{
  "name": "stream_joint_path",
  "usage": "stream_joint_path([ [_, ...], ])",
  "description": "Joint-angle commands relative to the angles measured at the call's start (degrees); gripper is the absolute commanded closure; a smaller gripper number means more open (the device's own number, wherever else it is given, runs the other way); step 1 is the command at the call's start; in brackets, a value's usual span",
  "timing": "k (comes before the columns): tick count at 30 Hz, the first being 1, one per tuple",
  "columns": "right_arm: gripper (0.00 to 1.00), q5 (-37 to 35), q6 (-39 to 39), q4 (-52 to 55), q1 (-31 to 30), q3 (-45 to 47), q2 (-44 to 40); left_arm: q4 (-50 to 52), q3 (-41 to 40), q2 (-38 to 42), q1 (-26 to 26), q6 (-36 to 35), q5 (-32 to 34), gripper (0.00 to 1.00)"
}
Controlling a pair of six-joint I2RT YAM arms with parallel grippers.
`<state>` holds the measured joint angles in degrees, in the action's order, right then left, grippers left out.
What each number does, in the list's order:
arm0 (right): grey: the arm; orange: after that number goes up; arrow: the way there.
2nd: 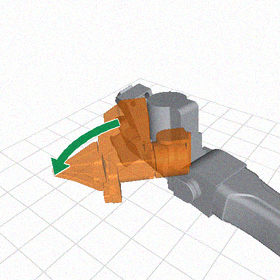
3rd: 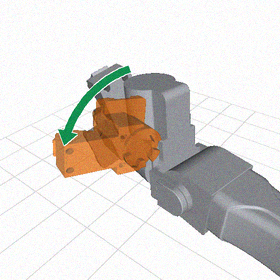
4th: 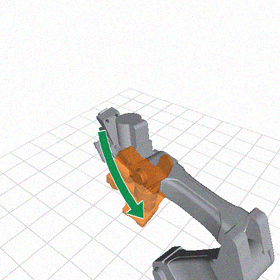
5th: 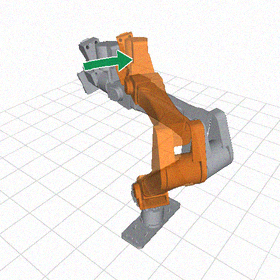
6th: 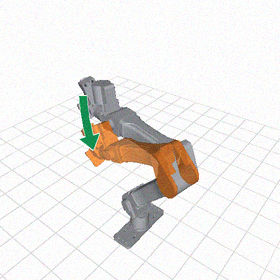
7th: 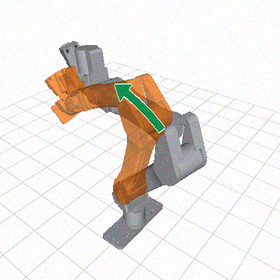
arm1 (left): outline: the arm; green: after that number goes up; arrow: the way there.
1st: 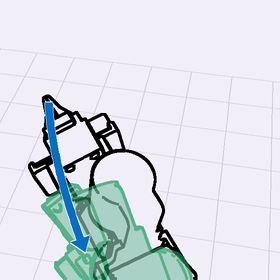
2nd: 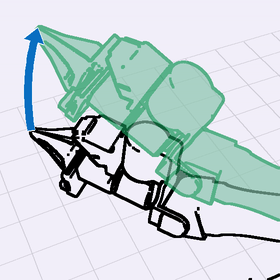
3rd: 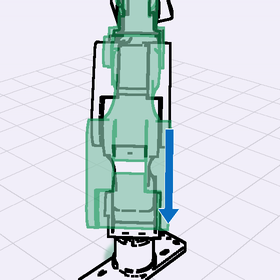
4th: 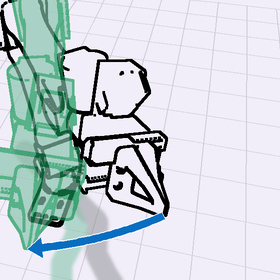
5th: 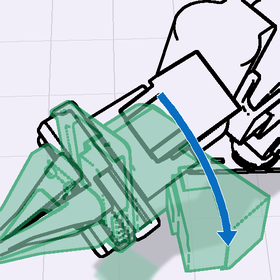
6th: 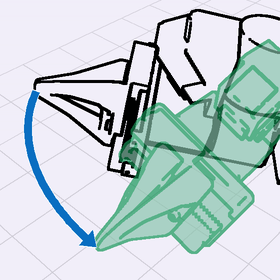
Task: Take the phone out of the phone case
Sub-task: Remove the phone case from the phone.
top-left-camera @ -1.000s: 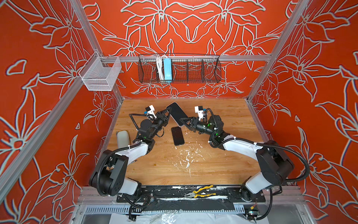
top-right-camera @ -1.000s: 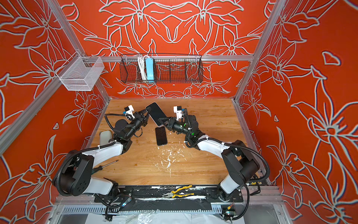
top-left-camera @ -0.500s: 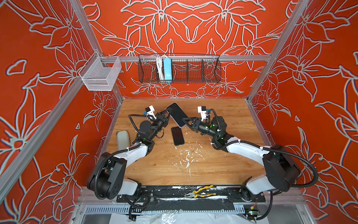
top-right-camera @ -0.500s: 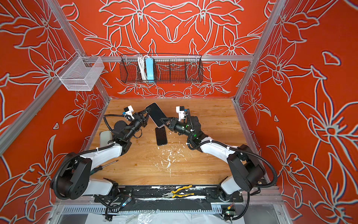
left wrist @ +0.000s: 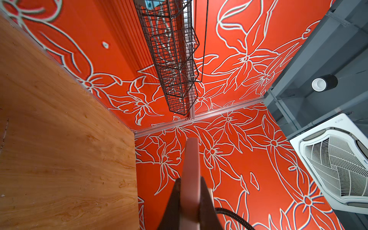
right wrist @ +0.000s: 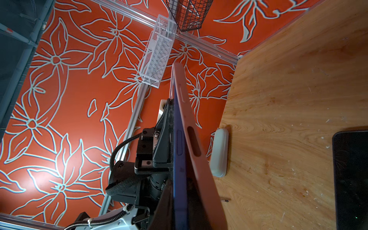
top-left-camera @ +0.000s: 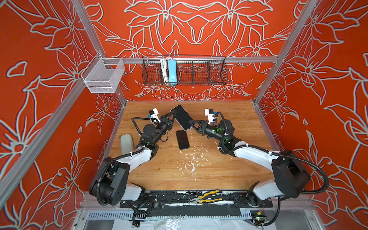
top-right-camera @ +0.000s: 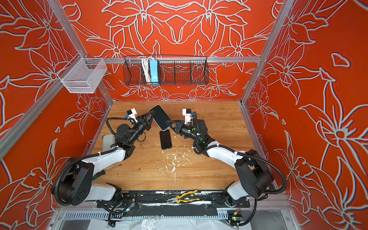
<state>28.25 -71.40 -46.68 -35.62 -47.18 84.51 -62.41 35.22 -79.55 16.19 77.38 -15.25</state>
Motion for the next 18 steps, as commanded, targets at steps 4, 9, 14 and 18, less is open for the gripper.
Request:
stream_joint_path([
  [4,0.97,-3.45,-1.28,-8.07,0.20,-0.46,-0.91,0.31,-0.46,0.22,-0.20,-3.19,0.37,0.81],
  [9,1.00,-7.58,-2.87,-9.41,0.02,0.89,-1.63,0.45,-0.59,0.51,-0.19,-3.82,0.39,0.50],
  [14,1.00,-9.91,-4.86,-11.12,0.02,1.02,-1.06,0.47,-0.92,0.36,-0.19,-4.15,0.03,0.31],
  [18,1.00,-10.69,-5.76,-12.36,0.02,0.42,-0.19,1.04,-1.62,0.92,-0.10,-5.07,-0.66,0.21],
])
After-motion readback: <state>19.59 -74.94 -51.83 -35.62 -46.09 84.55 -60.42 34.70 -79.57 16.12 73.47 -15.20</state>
